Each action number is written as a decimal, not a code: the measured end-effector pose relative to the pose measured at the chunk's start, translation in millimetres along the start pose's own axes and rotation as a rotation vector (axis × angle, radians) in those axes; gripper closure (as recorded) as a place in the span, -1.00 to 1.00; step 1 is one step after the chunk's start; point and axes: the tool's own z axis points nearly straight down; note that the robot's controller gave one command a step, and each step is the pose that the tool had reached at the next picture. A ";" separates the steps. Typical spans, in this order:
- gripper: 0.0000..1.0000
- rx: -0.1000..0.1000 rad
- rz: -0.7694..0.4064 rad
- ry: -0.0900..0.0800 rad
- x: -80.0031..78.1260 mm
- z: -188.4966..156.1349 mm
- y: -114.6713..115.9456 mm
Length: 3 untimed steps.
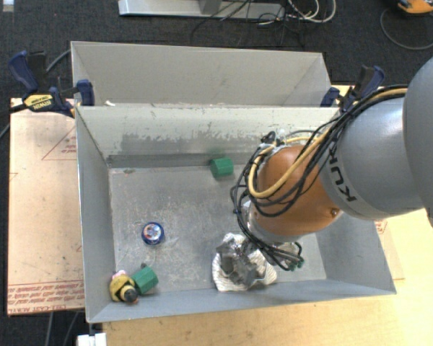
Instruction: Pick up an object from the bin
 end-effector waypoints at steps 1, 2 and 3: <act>1.00 0.000 0.000 0.000 0.0 0.0 0.0; 1.00 -0.001 -0.018 -0.003 4.0 5.9 -6.5; 1.00 0.001 -0.155 -0.004 -0.3 7.2 -2.7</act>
Offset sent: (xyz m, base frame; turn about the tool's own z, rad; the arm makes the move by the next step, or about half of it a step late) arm -0.0015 -0.0118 -0.0085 -0.0239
